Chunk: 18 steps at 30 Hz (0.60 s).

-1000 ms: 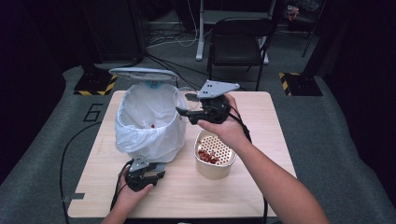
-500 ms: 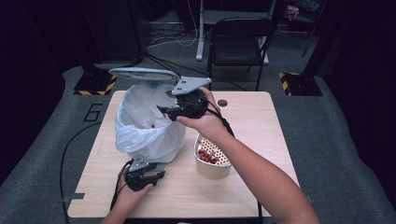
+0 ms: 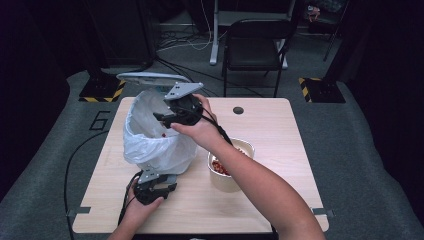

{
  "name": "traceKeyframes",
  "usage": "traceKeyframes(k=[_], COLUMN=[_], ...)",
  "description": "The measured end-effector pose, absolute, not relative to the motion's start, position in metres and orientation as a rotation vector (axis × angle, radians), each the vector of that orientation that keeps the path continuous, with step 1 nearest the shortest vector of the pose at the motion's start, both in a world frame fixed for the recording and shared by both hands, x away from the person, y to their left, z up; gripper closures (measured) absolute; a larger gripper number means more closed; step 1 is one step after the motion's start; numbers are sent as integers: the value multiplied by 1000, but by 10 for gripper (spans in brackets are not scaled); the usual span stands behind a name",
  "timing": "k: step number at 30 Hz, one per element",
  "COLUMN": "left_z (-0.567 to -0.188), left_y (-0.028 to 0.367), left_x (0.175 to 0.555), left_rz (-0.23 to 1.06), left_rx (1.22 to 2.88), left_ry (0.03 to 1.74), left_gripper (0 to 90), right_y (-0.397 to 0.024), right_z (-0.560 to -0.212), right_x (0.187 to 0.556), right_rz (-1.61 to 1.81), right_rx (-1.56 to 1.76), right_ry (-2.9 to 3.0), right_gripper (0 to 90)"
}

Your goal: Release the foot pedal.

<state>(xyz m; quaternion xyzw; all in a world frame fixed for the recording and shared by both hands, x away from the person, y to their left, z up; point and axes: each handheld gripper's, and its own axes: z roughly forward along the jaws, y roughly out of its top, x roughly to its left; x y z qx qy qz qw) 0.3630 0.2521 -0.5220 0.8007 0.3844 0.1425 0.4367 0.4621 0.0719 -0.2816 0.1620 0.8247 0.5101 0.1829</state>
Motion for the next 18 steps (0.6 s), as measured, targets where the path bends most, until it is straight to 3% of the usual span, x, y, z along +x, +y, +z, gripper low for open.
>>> traceKeyframes(k=[4, 10, 18], left_z=[-522, -522, -523], left_y=[252, 252, 253], left_x=[363, 363, 363], left_rz=[354, 351, 271], left_rx=[1992, 1984, 1919], left_ry=[956, 963, 1035], left_gripper=[458, 458, 457], right_y=[85, 95, 83], right_z=[-290, -299, -301], right_x=[467, 479, 473], right_rz=[1439, 1486, 1496], right_rx=[547, 791, 845], right_ry=[2328, 2277, 2259], right_gripper=[412, 129, 88])
